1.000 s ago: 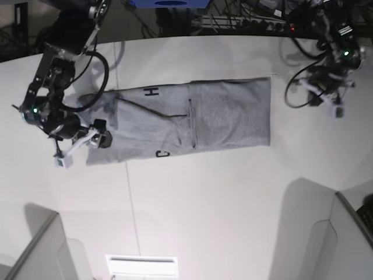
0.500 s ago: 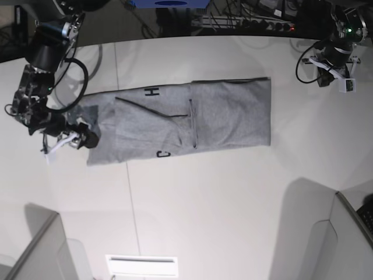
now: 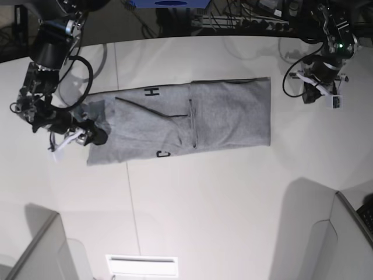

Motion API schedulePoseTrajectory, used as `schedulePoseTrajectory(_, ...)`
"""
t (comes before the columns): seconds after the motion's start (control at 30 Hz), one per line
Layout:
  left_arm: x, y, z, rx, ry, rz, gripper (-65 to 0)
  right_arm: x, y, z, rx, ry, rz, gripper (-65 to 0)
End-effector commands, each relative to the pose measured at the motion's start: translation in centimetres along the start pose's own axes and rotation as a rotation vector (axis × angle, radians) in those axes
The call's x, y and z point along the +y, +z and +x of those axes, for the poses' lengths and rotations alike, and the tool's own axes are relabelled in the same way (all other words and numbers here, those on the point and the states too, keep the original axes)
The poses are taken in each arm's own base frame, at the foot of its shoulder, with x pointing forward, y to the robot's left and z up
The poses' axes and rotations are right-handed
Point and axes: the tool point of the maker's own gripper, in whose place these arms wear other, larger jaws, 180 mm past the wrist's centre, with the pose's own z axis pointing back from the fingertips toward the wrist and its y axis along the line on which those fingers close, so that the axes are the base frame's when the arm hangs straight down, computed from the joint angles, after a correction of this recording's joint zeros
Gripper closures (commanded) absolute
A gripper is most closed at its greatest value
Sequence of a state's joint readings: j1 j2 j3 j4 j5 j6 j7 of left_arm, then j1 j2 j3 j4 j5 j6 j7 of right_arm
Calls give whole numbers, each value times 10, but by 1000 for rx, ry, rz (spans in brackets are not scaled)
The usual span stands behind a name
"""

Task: Fold the T-shirt properly
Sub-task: 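Raise the left gripper away from the folded shirt, then grasp the other strip end with the right gripper and fold it toward the left gripper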

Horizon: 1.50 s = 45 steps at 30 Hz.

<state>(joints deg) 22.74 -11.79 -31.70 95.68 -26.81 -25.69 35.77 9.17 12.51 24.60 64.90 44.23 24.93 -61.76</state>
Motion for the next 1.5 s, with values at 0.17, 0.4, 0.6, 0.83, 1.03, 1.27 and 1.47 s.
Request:
schedulePoseTrajectory(0.17, -15, -18, 0, 11, 2, -52, 0, -1, -14, -43, 160, 55, -41, -467)
schedulePoseTrajectory(0.4, -24, -29, -12, 43, 16, -81, 0, -4, -14, -51, 186, 66, -54, -467)
schedulePoseTrajectory(0.6, -21, -38, -14, 54, 41, -79, 0, 5, -23, -62, 245, 137, -52, -465)
schedulePoseTrajectory(0.83, -20, -38, -14, 55, 40, -77, 0, -2, -21, -58, 227, 136, -68, -356)
schedulePoseTrajectory(1.03, -22, -42, -8, 44, 40, -81, 0, -6, -18, -55, 217, 132, -76, -27)
schedulePoseTrajectory(1.27, -56, -63, -30, 154, -154, -112, 0, -2, -20, -47, 178, 143, -72, 0)
schedulePoseTrajectory(1.47, -75, -71, -26, 148, -169, -148, 0, 3, -18, -34, 137, 168, -68, 0)
